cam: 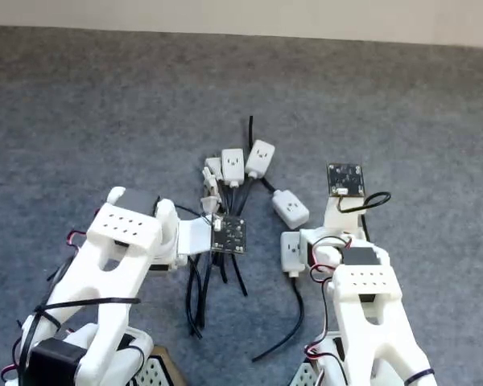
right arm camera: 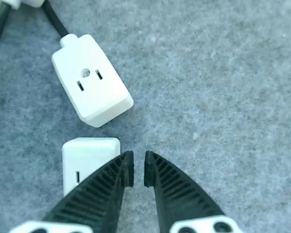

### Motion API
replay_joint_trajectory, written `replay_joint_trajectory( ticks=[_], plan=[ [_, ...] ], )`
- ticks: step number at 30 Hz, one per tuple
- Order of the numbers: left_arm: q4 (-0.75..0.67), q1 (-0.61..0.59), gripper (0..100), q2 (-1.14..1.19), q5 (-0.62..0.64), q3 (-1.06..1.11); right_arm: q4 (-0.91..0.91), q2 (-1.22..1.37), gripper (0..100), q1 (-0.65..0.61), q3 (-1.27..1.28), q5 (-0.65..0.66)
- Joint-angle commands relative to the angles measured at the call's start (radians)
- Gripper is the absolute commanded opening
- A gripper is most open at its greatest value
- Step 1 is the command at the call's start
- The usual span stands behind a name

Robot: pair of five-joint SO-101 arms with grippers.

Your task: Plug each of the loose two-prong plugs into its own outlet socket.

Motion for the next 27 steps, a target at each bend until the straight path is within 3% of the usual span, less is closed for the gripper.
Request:
replay_joint_trajectory(
  ticks=[1, 7, 11, 15, 22, 27],
  plan=[
    [0.026, 0.016, 0, 0.061, -0.055, -0.044, -0.022, -0.025, 5.5, -0.005, -0.007, 0.0],
    [0.063, -0.004, 0, 0.278, -0.178, -0.053, -0.022, -0.028, 5.5, -0.005, 0.007, 0.0],
    [0.068, -0.033, 4, 0.325, -0.189, -0.077, -0.022, -0.031, 5.5, -0.005, 0.007, 0.0],
    [0.069, -0.073, 15, 0.323, -0.19, -0.085, -0.022, -0.031, 5.5, -0.005, 0.007, 0.0],
    [0.218, -0.091, 14, 0.259, -0.273, -0.142, -0.022, -0.028, 5.5, -0.005, 0.007, 0.0],
    [0.226, -0.147, 14, 0.13, -0.273, -0.177, -0.022, -0.028, 5.5, -0.005, 0.007, 0.0]
  ],
)
